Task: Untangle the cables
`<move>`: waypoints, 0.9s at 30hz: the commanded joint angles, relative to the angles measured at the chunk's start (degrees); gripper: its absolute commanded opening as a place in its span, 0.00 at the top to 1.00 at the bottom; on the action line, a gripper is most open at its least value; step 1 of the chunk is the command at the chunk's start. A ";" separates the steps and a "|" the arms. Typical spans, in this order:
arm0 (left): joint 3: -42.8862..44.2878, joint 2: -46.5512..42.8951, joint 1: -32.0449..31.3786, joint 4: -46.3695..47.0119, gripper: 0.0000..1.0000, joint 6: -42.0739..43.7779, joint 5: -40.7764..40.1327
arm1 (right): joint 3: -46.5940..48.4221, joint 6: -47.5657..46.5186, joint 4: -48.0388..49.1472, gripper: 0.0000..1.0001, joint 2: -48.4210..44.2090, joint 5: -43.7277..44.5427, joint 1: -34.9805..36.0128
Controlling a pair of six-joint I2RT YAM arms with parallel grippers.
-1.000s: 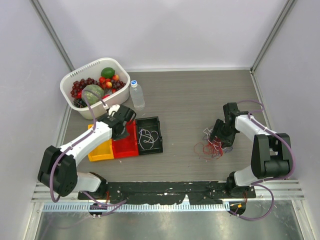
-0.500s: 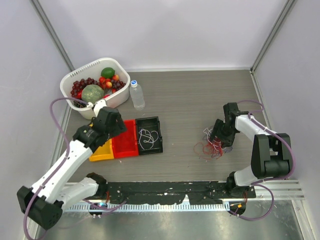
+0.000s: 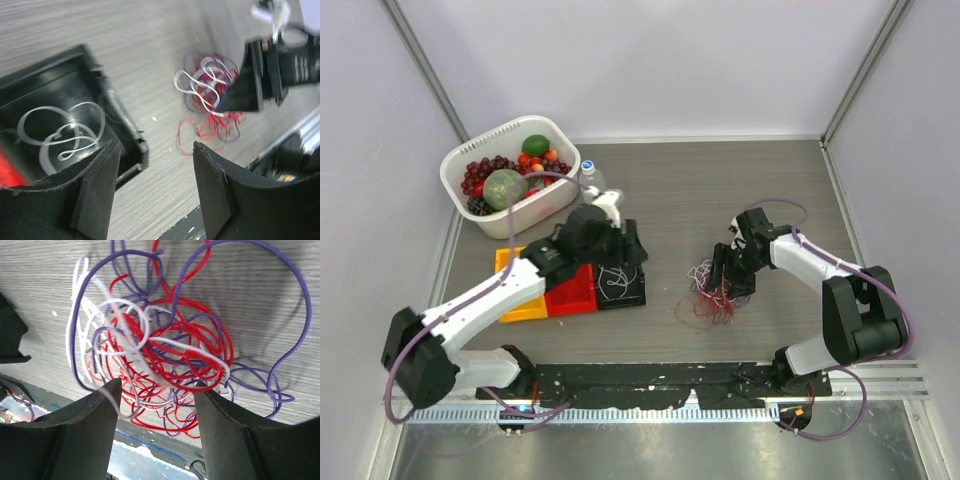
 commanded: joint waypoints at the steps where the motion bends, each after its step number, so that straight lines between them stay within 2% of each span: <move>1: 5.21 8.06 -8.09 8.28 0.36 11.73 7.20 | 1.00 0.76 0.95 0.35 -4.35 -2.61 -0.20; 6: 11.87 19.13 -14.69 5.57 0.36 18.07 11.78 | 4.42 4.11 -4.13 0.34 -3.74 6.35 -1.16; 9: 16.36 25.02 -19.08 0.92 0.38 23.60 6.87 | 4.52 5.43 -6.08 0.34 -4.44 12.15 -2.65; 12: 21.37 31.44 -23.04 -5.06 0.41 26.60 2.47 | 3.03 5.52 -6.61 0.34 -5.41 13.05 -5.55; 14: 22.96 34.52 -25.67 -6.13 0.39 27.74 -1.12 | 2.59 5.08 -6.87 0.35 -5.58 12.70 -6.78; 18: 28.58 41.38 -26.92 -13.50 0.36 22.05 -10.70 | 1.88 4.29 -6.96 0.35 -5.93 12.61 -7.67; 21: 29.56 43.58 -27.00 -15.44 0.38 20.19 -12.12 | 1.18 4.29 -6.61 0.35 -6.11 12.34 -7.84; 27: 26.58 41.57 -26.83 -13.17 0.44 19.14 -12.57 | -0.05 4.38 -5.47 0.35 -5.06 10.94 -7.84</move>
